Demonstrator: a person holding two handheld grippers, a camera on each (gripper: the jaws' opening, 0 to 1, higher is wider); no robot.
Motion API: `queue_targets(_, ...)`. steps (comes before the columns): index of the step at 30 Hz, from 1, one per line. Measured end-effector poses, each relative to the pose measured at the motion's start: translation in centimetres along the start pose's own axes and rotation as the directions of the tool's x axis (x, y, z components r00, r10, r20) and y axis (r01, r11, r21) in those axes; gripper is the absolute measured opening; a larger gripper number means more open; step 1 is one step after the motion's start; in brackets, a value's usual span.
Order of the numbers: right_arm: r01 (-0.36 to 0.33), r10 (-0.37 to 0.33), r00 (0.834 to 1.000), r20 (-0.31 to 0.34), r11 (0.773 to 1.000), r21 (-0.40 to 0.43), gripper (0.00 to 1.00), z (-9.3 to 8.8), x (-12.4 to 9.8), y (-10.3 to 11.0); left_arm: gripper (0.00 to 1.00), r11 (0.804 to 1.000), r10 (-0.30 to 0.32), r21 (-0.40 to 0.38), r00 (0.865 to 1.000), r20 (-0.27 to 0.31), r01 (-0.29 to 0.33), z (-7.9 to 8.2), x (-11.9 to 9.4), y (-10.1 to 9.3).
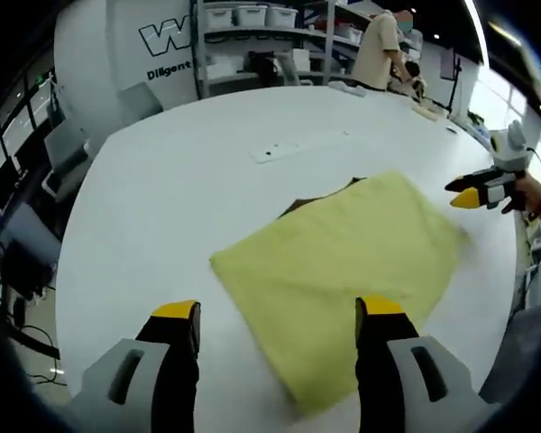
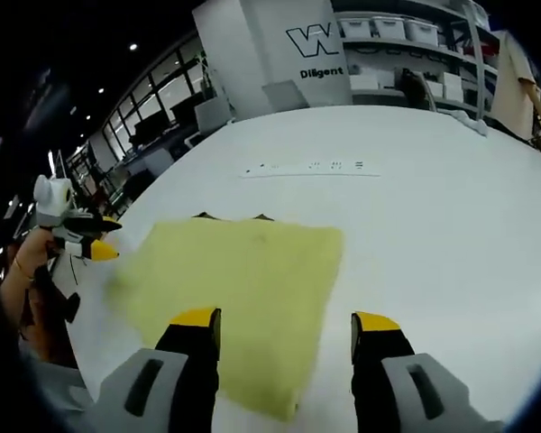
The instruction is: Fold the garment on the visible template until the final outline fits inside the template.
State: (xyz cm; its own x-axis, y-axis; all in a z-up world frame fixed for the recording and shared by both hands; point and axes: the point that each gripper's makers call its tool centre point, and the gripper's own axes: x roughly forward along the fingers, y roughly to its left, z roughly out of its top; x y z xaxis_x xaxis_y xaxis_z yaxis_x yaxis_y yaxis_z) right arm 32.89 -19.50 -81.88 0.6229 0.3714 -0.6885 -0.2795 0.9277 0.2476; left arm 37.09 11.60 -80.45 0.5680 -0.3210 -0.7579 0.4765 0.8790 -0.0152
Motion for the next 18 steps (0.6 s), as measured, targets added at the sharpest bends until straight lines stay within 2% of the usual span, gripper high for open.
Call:
queue_targets(5,-0.003,0.003,1.0,-0.005,1.0,0.005,0.53,-0.8,-0.3,-0.1,0.7,1.0,0.006,-0.02,1.0,-0.009,-0.006,-1.1,-0.5,0.0)
queue_targets(6,-0.006,0.006,1.0,-0.006,1.0,0.016,0.53,-1.3,-0.6,-0.2,0.69,0.999,0.003,-0.035,1.0,-0.013,-0.003,-2.1,-0.7,-0.1)
queue_targets(9,-0.001,0.001,1.0,-0.02,1.0,0.013,0.53,-2.2,-0.6,-0.4,0.68,0.999,0.0,-0.047,0.999,-0.036,-0.002,-3.6,-0.8,-0.2)
queue_targets(18,0.004,-0.004,0.999,-0.046,1.0,0.011,0.5,-4.1,-0.8,-0.6,0.68,0.998,-0.007,-0.061,0.997,-0.073,0.003,-6.0,-0.9,-1.1)
